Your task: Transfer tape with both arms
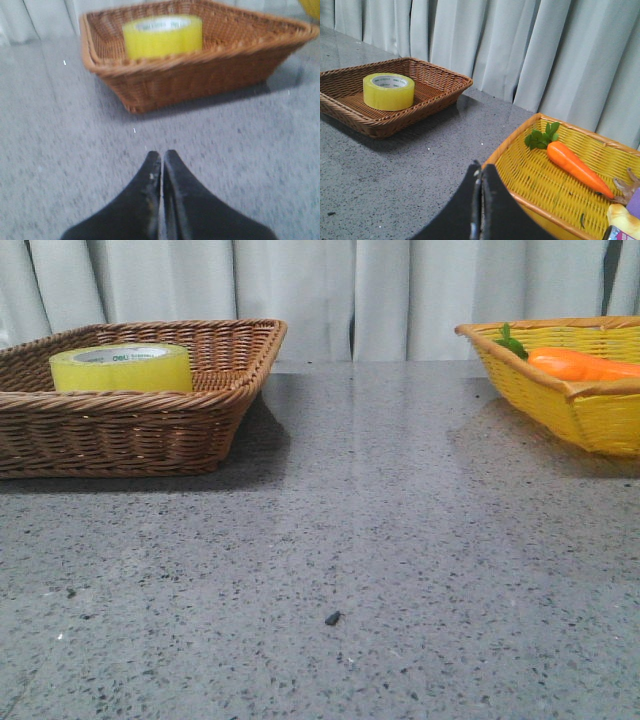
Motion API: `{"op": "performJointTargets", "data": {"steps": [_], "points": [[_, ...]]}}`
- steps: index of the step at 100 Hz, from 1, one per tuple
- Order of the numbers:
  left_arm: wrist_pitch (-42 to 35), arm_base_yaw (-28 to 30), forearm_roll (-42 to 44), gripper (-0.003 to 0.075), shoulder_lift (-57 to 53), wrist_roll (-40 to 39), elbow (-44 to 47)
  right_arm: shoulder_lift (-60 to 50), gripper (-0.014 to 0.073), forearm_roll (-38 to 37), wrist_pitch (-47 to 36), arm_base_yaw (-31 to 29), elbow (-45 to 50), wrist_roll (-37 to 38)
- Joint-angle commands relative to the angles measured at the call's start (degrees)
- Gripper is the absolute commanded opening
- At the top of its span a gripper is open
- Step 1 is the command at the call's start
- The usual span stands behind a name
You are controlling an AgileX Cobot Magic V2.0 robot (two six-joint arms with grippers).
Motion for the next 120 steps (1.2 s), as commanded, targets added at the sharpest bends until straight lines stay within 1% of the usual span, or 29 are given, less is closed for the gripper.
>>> {"op": "performJointTargets", "data": {"steps": [1, 106, 113, 120], "points": [[-1.81, 0.14, -1.49, -0.0021, -1.64, -0.84, 0.56, 0.89, -0.0067, -0.48, -4.67, 0.07, -1.35, 0.11], [-1.81, 0.14, -1.72, -0.0021, -1.64, -0.84, 0.56, 0.89, -0.0067, -0.48, -4.79, 0.07, -1.10, 0.11], [-1.81, 0.14, -1.72, -0.0021, -1.64, -0.84, 0.56, 0.89, -0.0067, -3.07, -7.48, 0.07, 0.98, 0.11], [-1.81, 0.14, -1.72, -0.0021, -1.64, -0.84, 0.56, 0.79, -0.0067, -6.03, -14.78, -0.69, 5.50, 0.11]]}}
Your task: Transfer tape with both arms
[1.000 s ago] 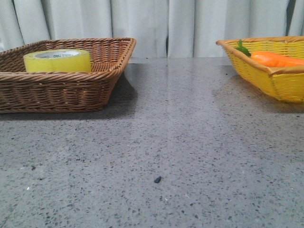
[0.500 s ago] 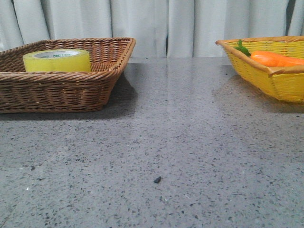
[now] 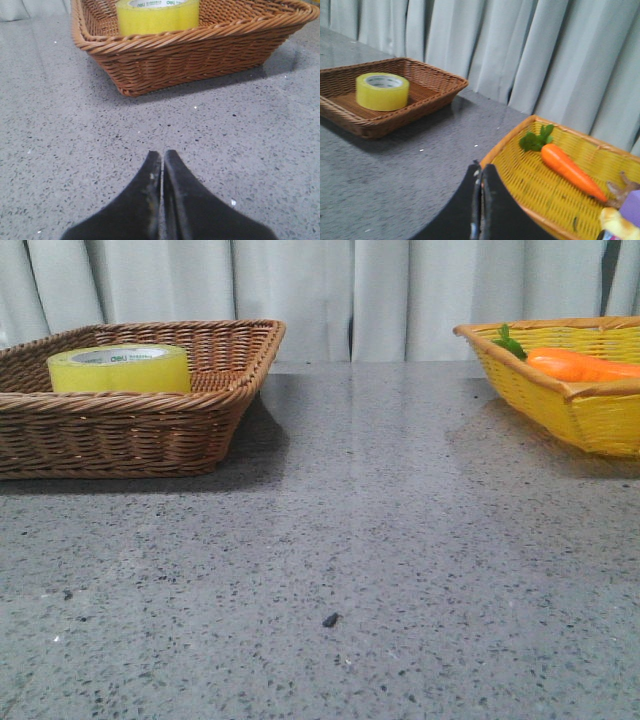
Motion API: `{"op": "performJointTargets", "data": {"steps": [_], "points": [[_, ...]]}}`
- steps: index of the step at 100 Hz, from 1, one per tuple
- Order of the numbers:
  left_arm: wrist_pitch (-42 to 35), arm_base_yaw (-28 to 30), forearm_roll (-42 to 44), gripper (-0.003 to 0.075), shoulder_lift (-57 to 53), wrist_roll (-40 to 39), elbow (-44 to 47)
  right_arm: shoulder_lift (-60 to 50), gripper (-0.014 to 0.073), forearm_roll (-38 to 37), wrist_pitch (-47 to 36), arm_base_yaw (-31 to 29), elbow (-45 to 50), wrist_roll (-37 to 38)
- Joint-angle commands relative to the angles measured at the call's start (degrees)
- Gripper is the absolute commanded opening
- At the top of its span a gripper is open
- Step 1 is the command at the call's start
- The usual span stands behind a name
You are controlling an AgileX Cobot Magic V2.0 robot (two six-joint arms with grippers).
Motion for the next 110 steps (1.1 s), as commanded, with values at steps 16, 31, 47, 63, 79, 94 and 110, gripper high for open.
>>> {"op": "performJointTargets", "data": {"steps": [16, 31, 47, 63, 79, 94, 110], "points": [[-3.35, 0.14, -0.66, -0.0021, -1.64, -0.70, 0.56, 0.79, -0.0067, -1.73, -30.66, -8.18, 17.42, 3.37], [-3.35, 0.14, -0.66, -0.0021, -1.64, -0.70, 0.56, 0.67, -0.0067, 2.10, -40.92, -17.15, 30.59, 3.38], [-3.35, 0.14, -0.66, -0.0021, -1.64, -0.70, 0.56, -3.36, -0.0067, 0.45, -31.10, -19.02, 33.70, 3.38], [-3.35, 0.14, -0.66, -0.0021, -1.64, -0.70, 0.56, -6.90, -0.0067, 0.42, -16.99, -19.02, 33.67, 3.38], [-3.35, 0.14, -0.66, -0.0021, -1.64, -0.70, 0.56, -7.10, -0.0067, 0.42, -16.29, -19.02, 33.56, 3.38], [-3.35, 0.14, -0.66, -0.0021, -1.64, -0.70, 0.56, -7.10, -0.0067, 0.32, -16.28, -19.02, 33.56, 3.38], [-3.35, 0.14, -0.66, -0.0021, -1.64, -0.70, 0.56, -7.10, -0.0067, 0.33, -16.28, -19.02, 33.56, 3.38]]}}
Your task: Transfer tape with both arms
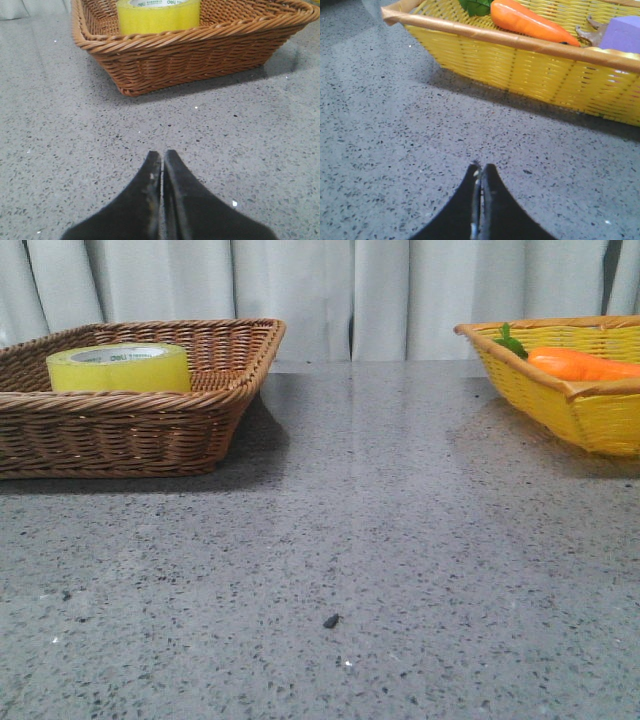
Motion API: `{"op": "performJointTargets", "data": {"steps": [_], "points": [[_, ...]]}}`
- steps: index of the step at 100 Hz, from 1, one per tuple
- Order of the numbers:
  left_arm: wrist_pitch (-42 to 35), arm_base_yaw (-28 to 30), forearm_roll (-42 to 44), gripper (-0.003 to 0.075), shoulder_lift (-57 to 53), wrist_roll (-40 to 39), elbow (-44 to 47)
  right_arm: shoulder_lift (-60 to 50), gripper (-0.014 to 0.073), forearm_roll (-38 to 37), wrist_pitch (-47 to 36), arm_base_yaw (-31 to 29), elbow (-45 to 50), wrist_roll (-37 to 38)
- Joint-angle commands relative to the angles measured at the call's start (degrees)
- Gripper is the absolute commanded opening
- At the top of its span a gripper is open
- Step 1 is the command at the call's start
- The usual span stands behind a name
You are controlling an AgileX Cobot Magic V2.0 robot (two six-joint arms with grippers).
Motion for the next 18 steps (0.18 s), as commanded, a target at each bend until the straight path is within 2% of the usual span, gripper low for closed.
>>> {"op": "performJointTargets", "data": {"steps": [1, 18], "points": [[-3.35, 0.14, -0.66, -0.0021, -1.64, -0.47, 0.56, -1.11, -0.0067, -0.81, -1.15, -0.31, 1.16, -0.04], [-3.35, 0.14, -0.66, -0.0021, -1.64, -0.47, 0.56, -1.11, -0.0067, -0.81, -1.15, -0.31, 1.16, -0.04]]}}
